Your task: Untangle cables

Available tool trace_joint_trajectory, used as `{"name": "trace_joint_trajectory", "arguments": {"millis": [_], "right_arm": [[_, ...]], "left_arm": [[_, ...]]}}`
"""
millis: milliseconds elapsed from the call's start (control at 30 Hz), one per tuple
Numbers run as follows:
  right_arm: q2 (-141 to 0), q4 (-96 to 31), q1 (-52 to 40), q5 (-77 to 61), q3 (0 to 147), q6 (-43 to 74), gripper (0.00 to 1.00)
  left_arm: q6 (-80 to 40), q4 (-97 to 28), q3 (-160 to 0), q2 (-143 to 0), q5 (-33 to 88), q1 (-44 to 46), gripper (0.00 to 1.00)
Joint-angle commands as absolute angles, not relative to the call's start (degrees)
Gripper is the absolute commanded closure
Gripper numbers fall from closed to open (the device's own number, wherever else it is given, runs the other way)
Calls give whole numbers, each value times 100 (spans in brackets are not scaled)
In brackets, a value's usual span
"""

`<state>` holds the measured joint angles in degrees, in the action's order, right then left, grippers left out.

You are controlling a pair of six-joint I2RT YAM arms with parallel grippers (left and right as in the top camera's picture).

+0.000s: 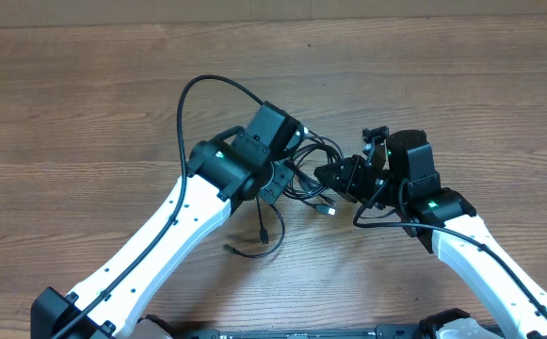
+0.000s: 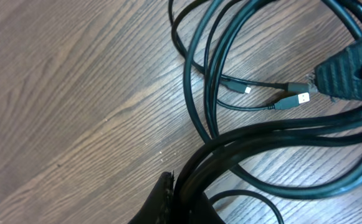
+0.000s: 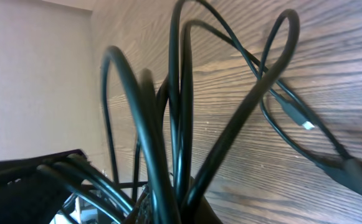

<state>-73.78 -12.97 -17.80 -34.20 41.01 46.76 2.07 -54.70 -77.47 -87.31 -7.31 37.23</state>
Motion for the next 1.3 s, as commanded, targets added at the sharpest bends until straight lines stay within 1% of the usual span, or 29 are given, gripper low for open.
{"name": "trace_joint_trajectory", "arguments": {"millis": [0,233,333,400,467,533,567,700,800,833,900,933,967,1100,1267], "right_arm": [[-7325,-1350,-1715,-3312,4069,4790,92],[-7325,-1369,-1715,-3332,4069,4971,92],[-7325,-1387,-1715,-3330,4069,4971,88],[-7325,-1389,-1715,-3332,4069,4971,82],[-7325,-1396,-1715,-3347,4069,4974,71],[-7325,-1468,-1715,-3350,4069,4976,63],[-7325,-1544,-1715,-3347,4069,4974,57],[-7325,-1959,-1712,-3133,4069,4974,40],[-7325,-2150,-1712,-3002,4069,4969,25],[-7325,-2161,-1712,-3004,4069,4967,23],[-7325,-2163,-1715,-3024,4069,4969,23],[-7325,-2163,-1715,-3041,4069,4969,20],[-7325,-2167,-1715,-3052,4069,4969,17],[-7325,-2327,-1712,-2956,4069,4969,0],[-7325,-2661,-1712,-2414,4069,4971,0]], "left_arm": [[322,-5411,-7765,-8814,-1197,3879,95],[320,-5411,-7693,-9474,-1120,4189,95],[292,-5334,-7695,-9719,-1022,4246,96],[259,-5242,-7695,-9791,-854,4257,95],[259,-5135,-7695,-9804,-589,4257,95],[257,-5024,-7695,-9804,-357,4254,96],[252,-4980,-7695,-9804,-316,4241,95],[56,-4906,-7695,-9804,-298,4165,96],[-25,-4910,-7695,-9804,-226,4077,95],[-23,-4912,-7695,-9804,-148,4038,96],[-23,-4915,-7695,-9804,-10,3964,95],[-25,-4912,-7695,-9804,45,3913,96],[-23,-4915,-7695,-9804,99,3863,96],[-51,-4921,-7695,-9804,384,3555,96],[-47,-4960,-7695,-9804,1076,3092,96]]}}
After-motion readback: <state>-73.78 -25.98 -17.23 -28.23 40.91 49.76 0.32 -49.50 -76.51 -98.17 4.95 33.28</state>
